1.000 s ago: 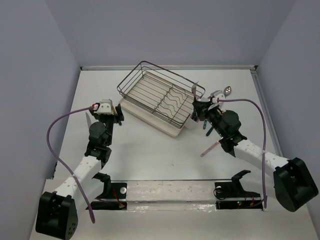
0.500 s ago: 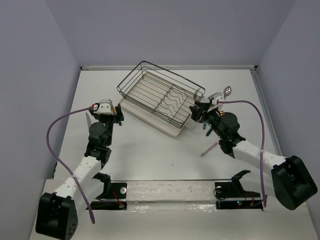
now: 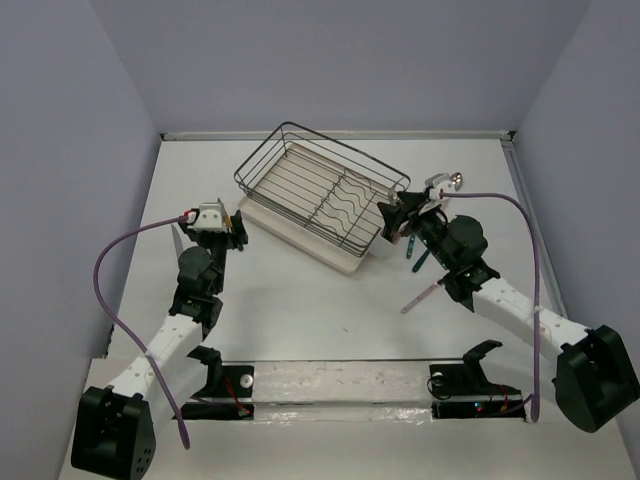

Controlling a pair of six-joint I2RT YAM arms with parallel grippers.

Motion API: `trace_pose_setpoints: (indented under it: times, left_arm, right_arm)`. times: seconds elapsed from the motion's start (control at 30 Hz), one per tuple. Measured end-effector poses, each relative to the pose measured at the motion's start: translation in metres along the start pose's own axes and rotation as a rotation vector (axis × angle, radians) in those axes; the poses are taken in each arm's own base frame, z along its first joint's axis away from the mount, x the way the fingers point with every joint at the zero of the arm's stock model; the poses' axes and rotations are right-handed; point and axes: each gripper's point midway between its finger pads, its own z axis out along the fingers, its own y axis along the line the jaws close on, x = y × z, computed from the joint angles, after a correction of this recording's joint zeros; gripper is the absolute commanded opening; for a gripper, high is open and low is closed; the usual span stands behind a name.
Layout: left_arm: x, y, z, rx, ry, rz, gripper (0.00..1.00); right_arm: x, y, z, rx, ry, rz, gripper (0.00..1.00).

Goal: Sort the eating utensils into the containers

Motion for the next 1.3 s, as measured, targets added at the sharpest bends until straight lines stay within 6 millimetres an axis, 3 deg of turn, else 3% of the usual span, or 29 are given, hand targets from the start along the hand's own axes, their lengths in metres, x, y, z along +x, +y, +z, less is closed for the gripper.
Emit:
trace_pose_setpoints:
  times: [0.23,0.5,0.7,0.83,0.9,1.0,1.07,1.1,1.17,1.23,1.3]
  left_arm:
    - [0.000,0.000,0.000,0.000,0.000,-0.002,0.84]
    - [0.001,0.000,0.000,0.000,0.004,-0.002,0.85]
    - [0.021,0.001,0.000,-0.014,0.113,-0.023,0.86]
    - [0.018,0.009,0.014,-0.058,0.243,-0.028,0.87]
    - [0.005,0.020,0.028,-0.093,0.294,-0.050,0.87]
    - [-0.005,0.051,0.045,-0.166,0.385,-0.096,0.82]
    - [-0.006,0.089,0.050,-0.260,0.442,-0.132,0.79]
    - [0.006,0.112,0.047,-0.317,0.521,-0.147,0.79]
    - [0.026,0.141,0.039,-0.390,0.625,-0.154,0.82]
    - [0.054,0.152,0.023,-0.416,0.755,-0.136,0.86]
    - [0.073,0.149,0.009,-0.399,0.853,-0.113,0.88]
  right_arm:
    - [-0.093,0.004,0.005,0.000,-0.172,-0.060,0.75]
    - [-0.154,-0.001,-0.001,0.052,-0.263,-0.097,0.76]
    - [-0.190,-0.006,0.011,0.089,-0.265,-0.089,0.75]
    - [-0.194,-0.004,0.018,0.082,-0.238,-0.087,0.75]
    - [-0.190,-0.003,0.020,0.075,-0.222,-0.088,0.75]
    - [-0.181,-0.001,0.020,0.062,-0.189,-0.094,0.75]
    - [-0.179,-0.001,0.020,0.058,-0.179,-0.100,0.75]
    - [-0.177,-0.001,0.020,0.057,-0.175,-0.109,0.76]
    - [-0.172,-0.001,0.019,0.055,-0.164,-0.120,0.76]
    - [-0.168,-0.002,0.019,0.055,-0.154,-0.136,0.77]
    - [-0.163,-0.003,0.019,0.057,-0.140,-0.156,0.77]
